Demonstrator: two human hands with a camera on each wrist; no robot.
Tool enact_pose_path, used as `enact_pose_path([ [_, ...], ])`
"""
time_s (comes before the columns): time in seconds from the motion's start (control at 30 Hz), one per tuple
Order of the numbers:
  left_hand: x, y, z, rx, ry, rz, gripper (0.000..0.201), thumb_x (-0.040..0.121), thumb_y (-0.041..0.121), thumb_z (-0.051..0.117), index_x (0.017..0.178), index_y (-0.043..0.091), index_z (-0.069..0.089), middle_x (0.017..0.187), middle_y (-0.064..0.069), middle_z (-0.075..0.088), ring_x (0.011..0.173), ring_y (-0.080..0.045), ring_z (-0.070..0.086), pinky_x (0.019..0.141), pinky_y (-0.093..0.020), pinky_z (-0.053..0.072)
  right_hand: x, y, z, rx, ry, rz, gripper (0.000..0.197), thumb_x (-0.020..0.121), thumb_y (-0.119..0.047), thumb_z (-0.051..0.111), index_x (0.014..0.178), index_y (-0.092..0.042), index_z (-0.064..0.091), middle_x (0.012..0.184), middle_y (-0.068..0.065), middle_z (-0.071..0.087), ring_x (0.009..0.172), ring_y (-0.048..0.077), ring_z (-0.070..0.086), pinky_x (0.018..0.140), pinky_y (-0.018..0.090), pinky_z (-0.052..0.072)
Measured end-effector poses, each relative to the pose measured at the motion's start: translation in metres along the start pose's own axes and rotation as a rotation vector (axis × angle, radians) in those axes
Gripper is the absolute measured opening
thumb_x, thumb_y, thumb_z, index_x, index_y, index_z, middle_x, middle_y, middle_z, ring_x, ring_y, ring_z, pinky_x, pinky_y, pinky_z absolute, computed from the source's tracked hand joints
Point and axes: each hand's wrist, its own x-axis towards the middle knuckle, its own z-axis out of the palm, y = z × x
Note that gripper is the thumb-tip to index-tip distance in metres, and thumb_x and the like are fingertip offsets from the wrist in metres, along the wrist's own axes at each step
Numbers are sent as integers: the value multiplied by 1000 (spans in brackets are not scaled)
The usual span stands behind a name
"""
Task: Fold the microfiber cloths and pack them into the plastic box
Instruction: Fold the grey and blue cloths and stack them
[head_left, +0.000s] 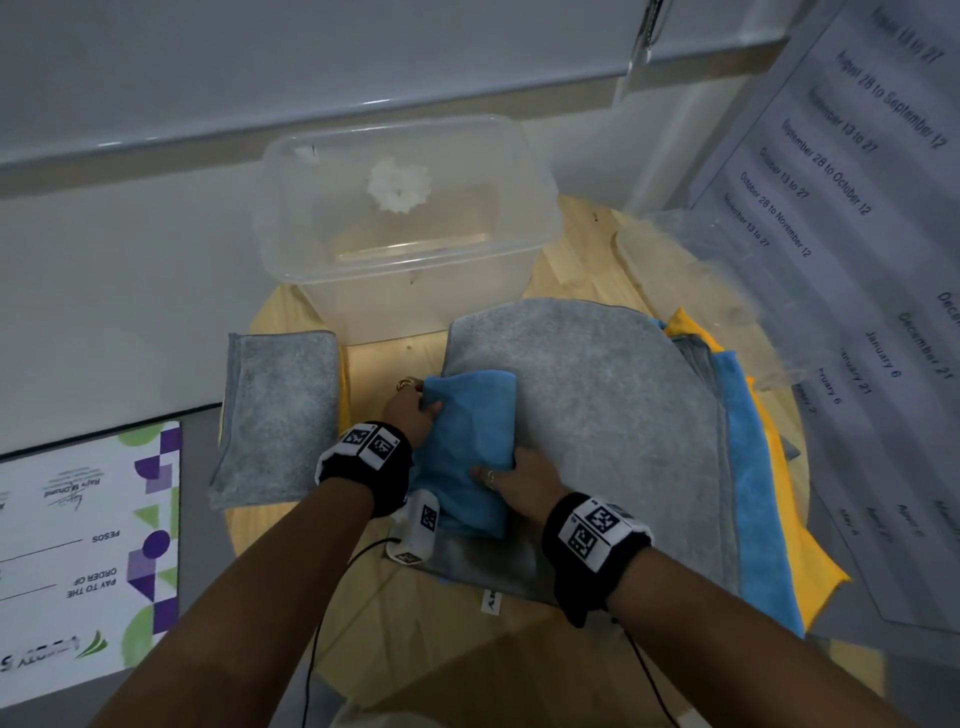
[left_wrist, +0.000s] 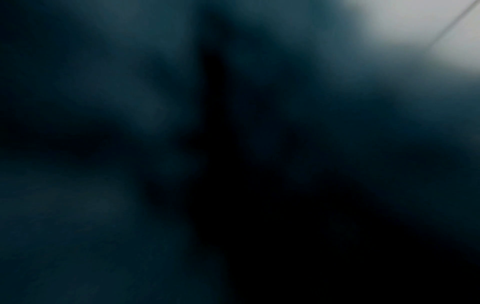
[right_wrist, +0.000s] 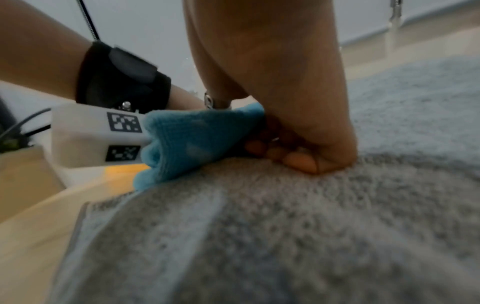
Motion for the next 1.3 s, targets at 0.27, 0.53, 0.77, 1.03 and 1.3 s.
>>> enact_pose_path([
  [0.27,-30,11,-7,-89,169,114,55,85,-8,44,137,6,33,135,-17,43,119,-28,49,95,-24,40,-39,-46,-25,724,-156,59,34,84,8,48,113,-5,58,94,13,69,78,27,67,68,38,58],
  [0.53,-82,41,-41,-686,-194,56,73,74,75,34,105,17,66,109,-8,70,101,-21,66,92,-35,51,-80,-93,-58,869,-394,-76,39,64,0,62,102,-8,62,82,9,74,70,21,72,54,30,57],
  [0.77,-91,30,-112,-841,-122,207,16,78,11,65,93,9,63,82,1,73,73,-11,69,64,-21,56,-71,-121,-7,607,-384,-297,38,69,-1,62,106,-11,60,91,-5,73,84,8,69,68,24,56],
  [1.03,-97,2,-151,-743,85,258,53,93,12,53,140,11,29,127,7,50,105,-14,57,87,-27,52,-64,-155,46,395,-512,-445,53,70,14,67,116,-9,53,101,-10,71,97,2,64,79,21,53],
  [1.3,-69,-29,-201,-461,109,445,72,95,-4,29,147,33,-3,151,6,21,139,-9,25,113,-15,21,-32,-162,88,534,-414,-240,84,64,-16,78,135,-22,33,126,4,58,110,21,61,83,37,56],
])
